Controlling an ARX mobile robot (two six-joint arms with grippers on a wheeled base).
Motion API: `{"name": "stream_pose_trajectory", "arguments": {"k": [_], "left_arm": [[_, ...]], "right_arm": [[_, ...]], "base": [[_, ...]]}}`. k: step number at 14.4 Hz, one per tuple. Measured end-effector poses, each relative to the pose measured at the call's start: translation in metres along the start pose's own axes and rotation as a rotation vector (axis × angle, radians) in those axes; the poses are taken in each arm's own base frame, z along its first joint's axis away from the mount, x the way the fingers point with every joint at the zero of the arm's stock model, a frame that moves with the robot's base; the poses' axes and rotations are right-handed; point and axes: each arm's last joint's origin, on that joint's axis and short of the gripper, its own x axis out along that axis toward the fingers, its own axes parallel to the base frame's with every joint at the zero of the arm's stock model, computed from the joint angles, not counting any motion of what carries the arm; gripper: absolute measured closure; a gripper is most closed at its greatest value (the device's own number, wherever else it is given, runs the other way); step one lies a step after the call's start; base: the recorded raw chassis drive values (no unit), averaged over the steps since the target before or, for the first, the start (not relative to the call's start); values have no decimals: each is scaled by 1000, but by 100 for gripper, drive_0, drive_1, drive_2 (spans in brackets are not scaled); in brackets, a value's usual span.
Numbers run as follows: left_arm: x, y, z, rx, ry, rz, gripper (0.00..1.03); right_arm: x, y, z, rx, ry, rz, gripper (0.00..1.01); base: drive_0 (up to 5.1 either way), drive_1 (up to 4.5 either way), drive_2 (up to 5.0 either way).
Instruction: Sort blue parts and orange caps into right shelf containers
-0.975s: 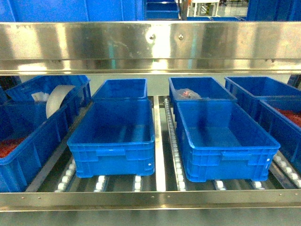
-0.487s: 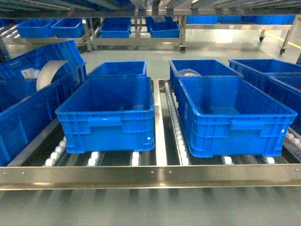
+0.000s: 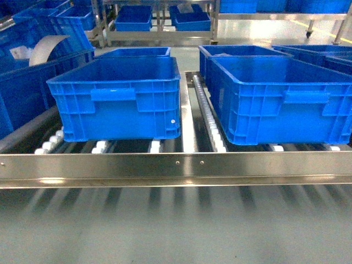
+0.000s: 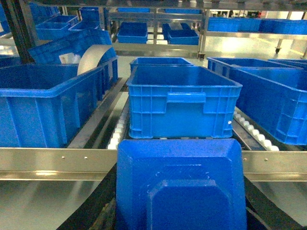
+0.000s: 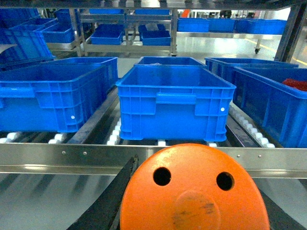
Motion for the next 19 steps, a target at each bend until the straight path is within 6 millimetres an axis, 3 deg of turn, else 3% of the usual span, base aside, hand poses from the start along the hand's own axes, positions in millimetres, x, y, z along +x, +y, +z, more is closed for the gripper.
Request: {"name": "stream_pose_trajectory", "arguments": {"k": [14,19], "left_arm": [[0,0,0,0,0,1,60],[0,0,0,0,0,1,60]], "right_arm": [[0,0,0,0,0,0,57],[0,0,0,0,0,0,57]], "base": [[0,0,0],[-4,402,-410]]}}
